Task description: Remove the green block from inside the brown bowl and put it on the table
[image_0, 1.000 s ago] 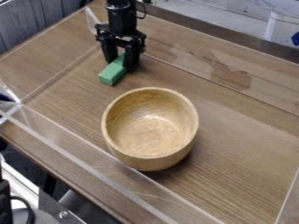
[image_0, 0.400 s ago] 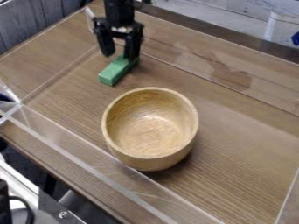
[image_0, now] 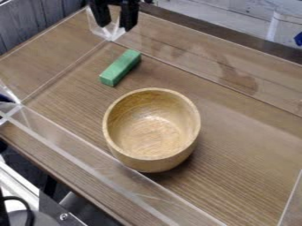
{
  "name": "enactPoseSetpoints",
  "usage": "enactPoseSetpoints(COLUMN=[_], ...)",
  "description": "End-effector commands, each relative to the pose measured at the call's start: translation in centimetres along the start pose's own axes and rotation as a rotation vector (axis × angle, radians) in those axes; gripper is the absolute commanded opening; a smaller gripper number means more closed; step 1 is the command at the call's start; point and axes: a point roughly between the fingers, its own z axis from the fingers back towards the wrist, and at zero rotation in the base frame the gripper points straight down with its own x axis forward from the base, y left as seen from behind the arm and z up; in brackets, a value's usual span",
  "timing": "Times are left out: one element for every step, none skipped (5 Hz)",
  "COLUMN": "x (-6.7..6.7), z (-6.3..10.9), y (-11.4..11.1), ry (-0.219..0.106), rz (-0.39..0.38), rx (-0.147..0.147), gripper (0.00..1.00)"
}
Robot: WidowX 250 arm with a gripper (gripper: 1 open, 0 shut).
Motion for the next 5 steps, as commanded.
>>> enactPoseSetpoints(x=[0.6, 1.1, 1.3, 1.6, 1.8], z=[2.6, 1.2, 0.1, -1.2, -2.1], y=[0.5, 1.3, 1.8, 2.2, 2.5], ry=[-0.088, -0.068, -0.052, -0.039, -0.031], rz=[0.000, 0.007, 0.008, 0.006, 0.003], rx=[0.040, 0.047, 0.046, 0.046, 0.049], gripper=[0.00, 0.00, 0.00, 0.00, 0.00])
